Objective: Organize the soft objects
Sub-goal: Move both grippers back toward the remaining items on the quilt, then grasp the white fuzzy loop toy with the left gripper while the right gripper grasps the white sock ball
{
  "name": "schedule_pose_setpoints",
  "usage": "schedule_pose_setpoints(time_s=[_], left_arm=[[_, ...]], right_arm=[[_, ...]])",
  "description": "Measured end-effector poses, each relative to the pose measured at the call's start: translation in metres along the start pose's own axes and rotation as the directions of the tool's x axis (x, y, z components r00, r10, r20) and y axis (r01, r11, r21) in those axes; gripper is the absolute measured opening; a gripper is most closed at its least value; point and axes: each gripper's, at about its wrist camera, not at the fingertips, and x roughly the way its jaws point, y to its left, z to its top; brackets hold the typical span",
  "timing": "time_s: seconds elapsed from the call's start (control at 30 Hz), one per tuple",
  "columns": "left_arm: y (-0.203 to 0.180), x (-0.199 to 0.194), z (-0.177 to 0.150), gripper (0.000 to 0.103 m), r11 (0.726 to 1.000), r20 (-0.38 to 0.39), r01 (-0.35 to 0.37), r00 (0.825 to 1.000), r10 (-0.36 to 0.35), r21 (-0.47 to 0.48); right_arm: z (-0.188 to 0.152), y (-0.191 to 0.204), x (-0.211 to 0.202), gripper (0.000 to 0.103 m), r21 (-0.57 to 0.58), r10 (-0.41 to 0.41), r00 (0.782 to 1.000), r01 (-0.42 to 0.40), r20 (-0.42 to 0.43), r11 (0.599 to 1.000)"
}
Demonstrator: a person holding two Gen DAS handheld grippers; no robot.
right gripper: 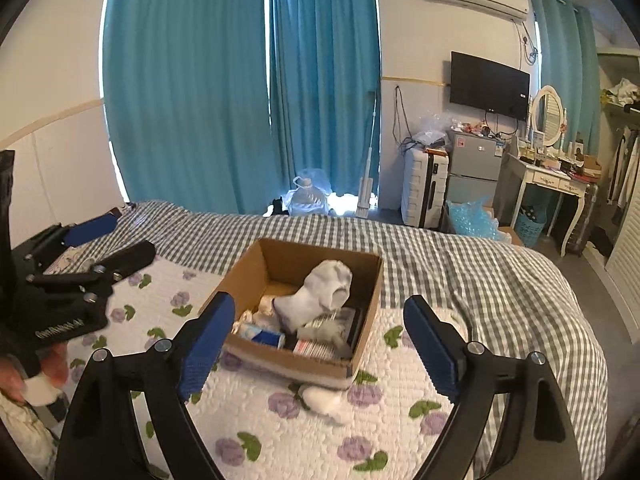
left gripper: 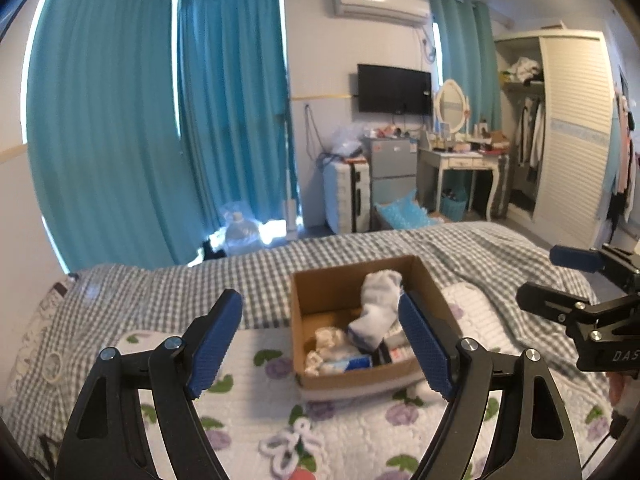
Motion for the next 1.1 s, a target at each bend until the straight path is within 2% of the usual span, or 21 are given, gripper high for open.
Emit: schedule_pose_setpoints(time_s=[0.03,0.3,0.43,0.63,0.77,0.9,0.97,1.03,1.1], left_arm=[[0.002,-0.003,-0.003,0.082,1.0,0.001,-0.01,1.0,0.01,-0.001],[0.02,0.01,-0.054,0.082,0.999,-0.101,0.006,0.995,-0.012,-0.053],[0.023,0.038,-0.085,0.082,0.998,-0.15,-0.038,0.988,0.031,-0.047],[0.035,0.085,-0.128,0.082,0.994,-0.276,-0.044,0.961,0.014,-0.102],[0.037,0.114,-0.159,0.082,0.994,-0.355,-0.058,0.935,0.021,-0.093],[0.037,0.134,-0.181,0.082,0.994,-0.417,-0.068,0.908,0.027,-0.086],[0.035,0.14,-0.186,0.082,0.993,-0.438,-0.089,0.898,0.048,-0.074],[0.034,0.142,-0.189,0.082,0.993,-0.44,-0.091,0.896,0.051,-0.069],[0.031,0.143,-0.192,0.081,0.995,-0.446,-0.081,0.894,0.044,-0.065]], right_arm=[[-0.002,0.002,0.0,0.093,0.0,-0.001,1.0,0.001,-0.002,1.0],[-0.039,0.011,0.02,0.094,0.007,-0.01,0.997,0.01,-0.077,1.0],[-0.059,0.008,0.044,0.094,0.024,-0.017,0.992,0.02,-0.123,1.0],[-0.091,0.002,0.1,0.094,0.048,-0.029,0.978,0.04,-0.208,0.998],[-0.114,-0.001,0.14,0.093,0.046,-0.023,0.963,0.037,-0.27,0.998],[-0.135,-0.004,0.171,0.082,0.044,-0.015,0.946,0.031,-0.323,0.999],[-0.143,-0.006,0.182,0.07,0.047,-0.011,0.939,0.029,-0.344,0.998],[-0.146,-0.009,0.189,0.047,0.071,0.013,0.931,0.014,-0.365,0.997],[-0.149,-0.01,0.192,0.043,0.065,0.015,0.924,0.01,-0.381,0.998]])
